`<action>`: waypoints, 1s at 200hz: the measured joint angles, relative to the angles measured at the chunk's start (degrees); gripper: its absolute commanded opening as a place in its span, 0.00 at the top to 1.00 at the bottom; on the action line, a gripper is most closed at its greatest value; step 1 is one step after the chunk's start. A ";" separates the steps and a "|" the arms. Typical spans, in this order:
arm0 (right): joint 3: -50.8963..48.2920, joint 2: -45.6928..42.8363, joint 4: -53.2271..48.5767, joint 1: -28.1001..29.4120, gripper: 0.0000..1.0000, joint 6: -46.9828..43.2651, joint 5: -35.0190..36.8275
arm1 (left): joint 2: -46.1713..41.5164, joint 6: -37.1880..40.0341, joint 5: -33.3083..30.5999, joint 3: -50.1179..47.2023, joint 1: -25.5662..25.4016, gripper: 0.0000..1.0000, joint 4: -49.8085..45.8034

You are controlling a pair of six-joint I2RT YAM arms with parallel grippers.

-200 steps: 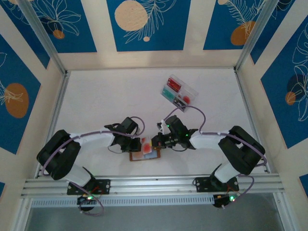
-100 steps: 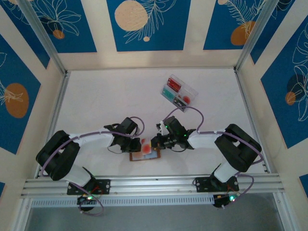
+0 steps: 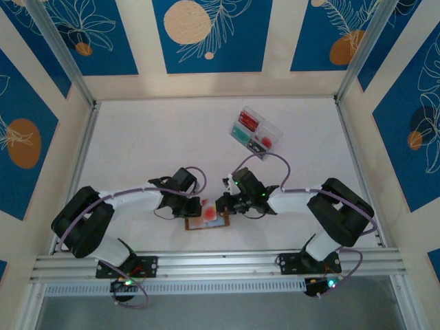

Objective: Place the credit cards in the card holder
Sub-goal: Insert the credit card into the card slot.

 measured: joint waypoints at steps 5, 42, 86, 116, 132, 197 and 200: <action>0.00 0.00 0.00 0.15 1.00 0.00 0.15 | 0.00 0.00 0.00 -0.02 0.00 0.88 -0.02; 0.00 0.00 0.02 1.29 1.00 0.02 0.81 | 0.00 -0.39 0.00 0.00 0.00 0.88 -0.17; 0.00 0.00 0.02 1.92 1.00 0.04 0.76 | 0.00 -0.42 0.00 0.00 0.00 0.88 -0.17; 0.00 0.00 0.31 1.79 0.95 0.13 0.04 | 0.00 -0.42 0.00 0.00 0.00 0.88 -0.17; 0.00 0.02 0.81 1.42 0.91 0.57 -1.01 | 0.00 -0.42 0.00 -0.02 0.00 0.88 -0.17; -0.17 1.20 4.42 -0.26 0.81 2.27 -5.70 | 0.00 -0.44 0.00 -0.11 0.00 0.88 -0.07; -0.17 1.33 4.57 -0.26 0.81 2.25 -5.86 | 0.00 -0.44 0.00 -0.11 0.00 0.88 -0.07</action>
